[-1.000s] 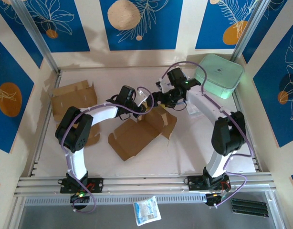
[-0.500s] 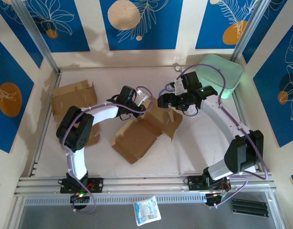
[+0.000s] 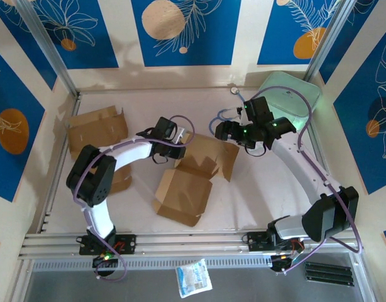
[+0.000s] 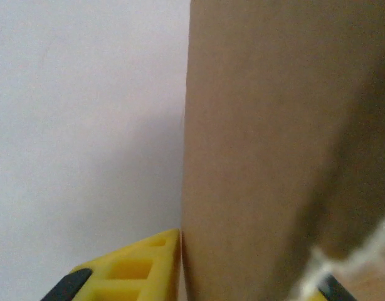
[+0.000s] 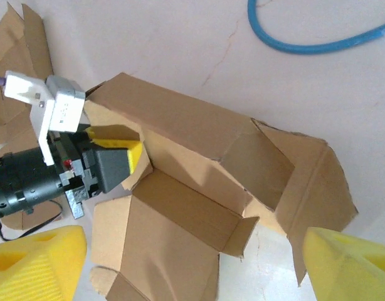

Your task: Fold the paper box

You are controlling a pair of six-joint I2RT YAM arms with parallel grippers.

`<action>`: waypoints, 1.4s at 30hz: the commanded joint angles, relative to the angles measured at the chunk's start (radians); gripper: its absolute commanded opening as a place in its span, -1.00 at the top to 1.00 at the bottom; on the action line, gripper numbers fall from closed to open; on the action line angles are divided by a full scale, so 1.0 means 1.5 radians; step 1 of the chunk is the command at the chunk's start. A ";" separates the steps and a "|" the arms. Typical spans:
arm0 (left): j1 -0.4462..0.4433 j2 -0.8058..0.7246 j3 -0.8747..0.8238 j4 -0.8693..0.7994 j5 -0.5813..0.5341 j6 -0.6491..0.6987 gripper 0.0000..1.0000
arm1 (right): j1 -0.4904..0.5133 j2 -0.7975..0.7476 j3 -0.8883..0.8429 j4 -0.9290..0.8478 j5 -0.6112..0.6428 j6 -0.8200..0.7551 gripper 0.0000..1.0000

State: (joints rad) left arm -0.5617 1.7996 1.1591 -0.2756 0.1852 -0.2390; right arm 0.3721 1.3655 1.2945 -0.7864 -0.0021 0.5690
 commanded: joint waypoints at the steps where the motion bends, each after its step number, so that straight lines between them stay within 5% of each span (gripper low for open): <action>1: -0.009 -0.048 -0.009 -0.056 -0.030 -0.051 0.50 | 0.021 0.014 0.011 -0.024 0.002 -0.003 -0.78; 6: -0.008 -0.079 0.008 -0.083 -0.054 -0.047 0.28 | 0.044 0.061 0.051 -0.061 0.032 -0.038 -0.78; 17: -0.006 -0.163 0.017 -0.078 -0.061 -0.010 0.19 | 0.075 0.097 0.069 -0.059 0.102 -0.099 -0.78; 20: 0.002 -0.136 0.083 -0.138 -0.075 0.041 0.16 | 0.048 0.090 0.047 -0.032 0.083 -0.105 -0.81; 25: 0.013 -0.033 0.249 -0.269 0.026 0.094 0.05 | -0.009 0.065 -0.014 -0.009 0.062 -0.072 -0.81; 33: 0.013 0.099 0.463 -0.462 -0.013 0.110 -0.01 | -0.032 0.018 -0.072 -0.011 0.044 -0.067 -0.83; 39: 0.008 0.076 0.457 -0.465 0.022 0.100 -0.02 | -0.030 0.006 -0.068 -0.011 0.037 -0.062 -0.81; 42: 0.003 0.050 0.409 -0.453 -0.038 0.098 -0.03 | -0.028 0.011 -0.059 -0.014 0.033 -0.063 -0.81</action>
State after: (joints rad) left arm -0.5522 1.9335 1.8084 -0.9104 0.1741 -0.0971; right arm 0.3286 1.3895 1.1873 -0.7990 0.0780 0.4610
